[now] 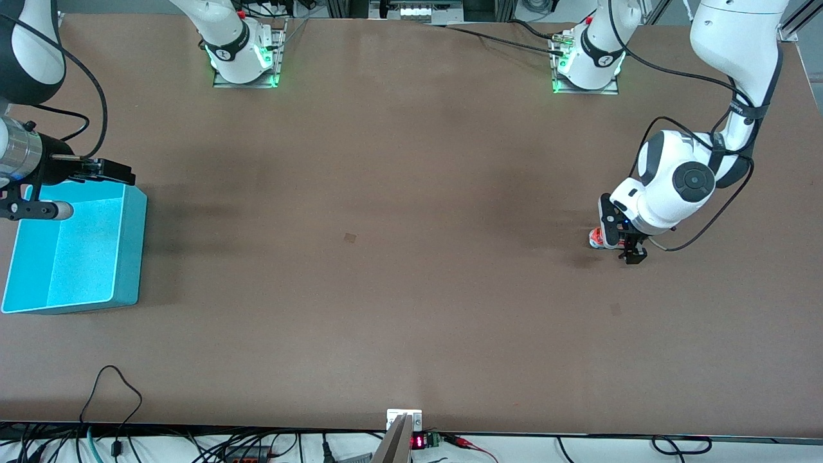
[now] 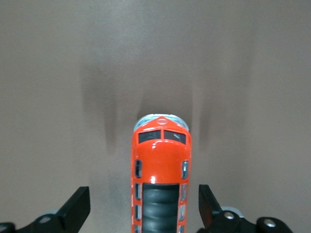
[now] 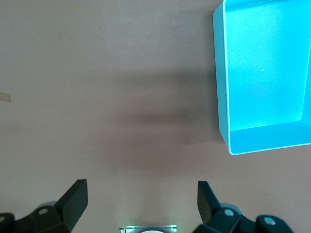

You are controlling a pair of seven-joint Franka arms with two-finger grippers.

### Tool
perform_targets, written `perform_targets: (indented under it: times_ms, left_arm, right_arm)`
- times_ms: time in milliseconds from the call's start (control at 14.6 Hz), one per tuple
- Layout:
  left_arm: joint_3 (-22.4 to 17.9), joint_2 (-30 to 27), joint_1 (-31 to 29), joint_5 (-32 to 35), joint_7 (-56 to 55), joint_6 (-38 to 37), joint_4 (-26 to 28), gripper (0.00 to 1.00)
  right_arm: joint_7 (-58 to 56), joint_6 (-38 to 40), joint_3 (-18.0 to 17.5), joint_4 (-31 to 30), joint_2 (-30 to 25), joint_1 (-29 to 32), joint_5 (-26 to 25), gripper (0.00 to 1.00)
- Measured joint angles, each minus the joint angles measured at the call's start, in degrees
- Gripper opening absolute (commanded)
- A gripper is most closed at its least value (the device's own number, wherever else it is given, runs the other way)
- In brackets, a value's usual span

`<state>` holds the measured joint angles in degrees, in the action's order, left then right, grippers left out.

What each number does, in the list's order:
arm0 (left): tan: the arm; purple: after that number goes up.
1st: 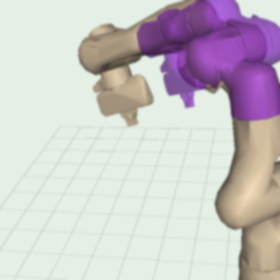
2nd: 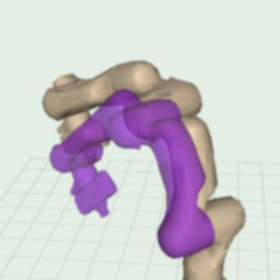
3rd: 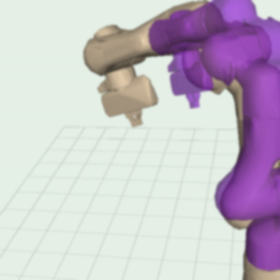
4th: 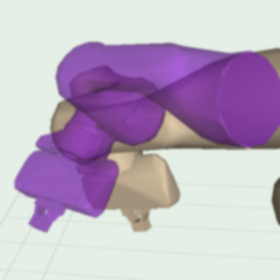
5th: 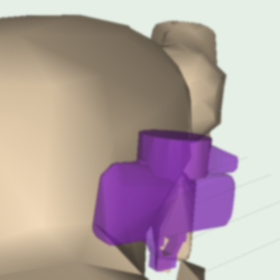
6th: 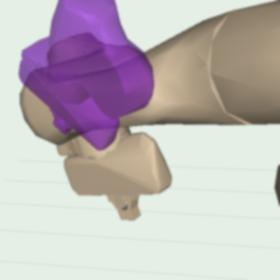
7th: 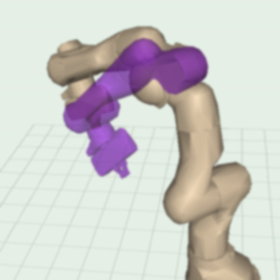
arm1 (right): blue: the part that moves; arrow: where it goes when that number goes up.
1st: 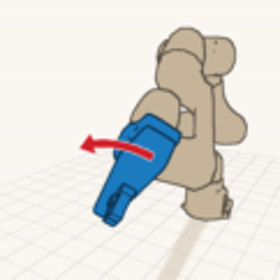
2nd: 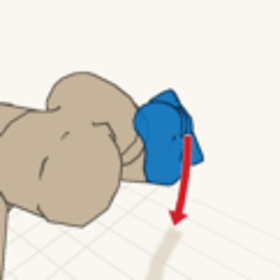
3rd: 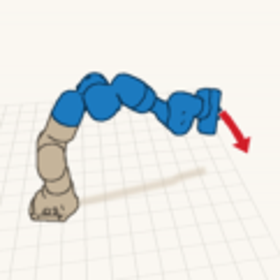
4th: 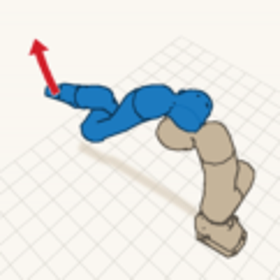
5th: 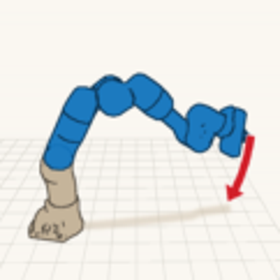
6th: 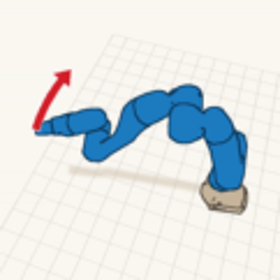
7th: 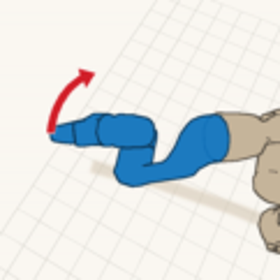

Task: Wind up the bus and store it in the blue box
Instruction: 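Lower the left gripper and grasp the orange bus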

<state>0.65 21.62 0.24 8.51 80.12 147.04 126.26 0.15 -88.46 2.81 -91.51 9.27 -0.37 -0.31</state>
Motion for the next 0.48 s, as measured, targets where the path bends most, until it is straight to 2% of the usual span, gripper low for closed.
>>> perform_targets:
  times_ms: [69,206,275,481]
  left_arm:
    - [0.0,0.0,0.0,0.0,0.06,0.05,0.15,0.52]
    - [0.0,0.0,0.0,0.0,0.11,0.07,0.2,0.33]
    - [0.0,-0.02,0.0,0.0,0.13,0.07,0.23,0.29]
    - [0.0,-0.14,-0.05,0.0,0.17,0.11,0.24,0.29]
  right_arm:
    - [0.0,0.0,0.0,0.0,0.0,0.0,0.0,1.0]
    - [0.0,0.0,0.0,0.0,0.0,0.0,0.0,1.0]
    - [0.0,0.0,0.0,0.0,0.0,0.0,0.0,1.0]
    - [0.0,0.0,0.0,0.0,0.0,0.01,0.0,1.0]
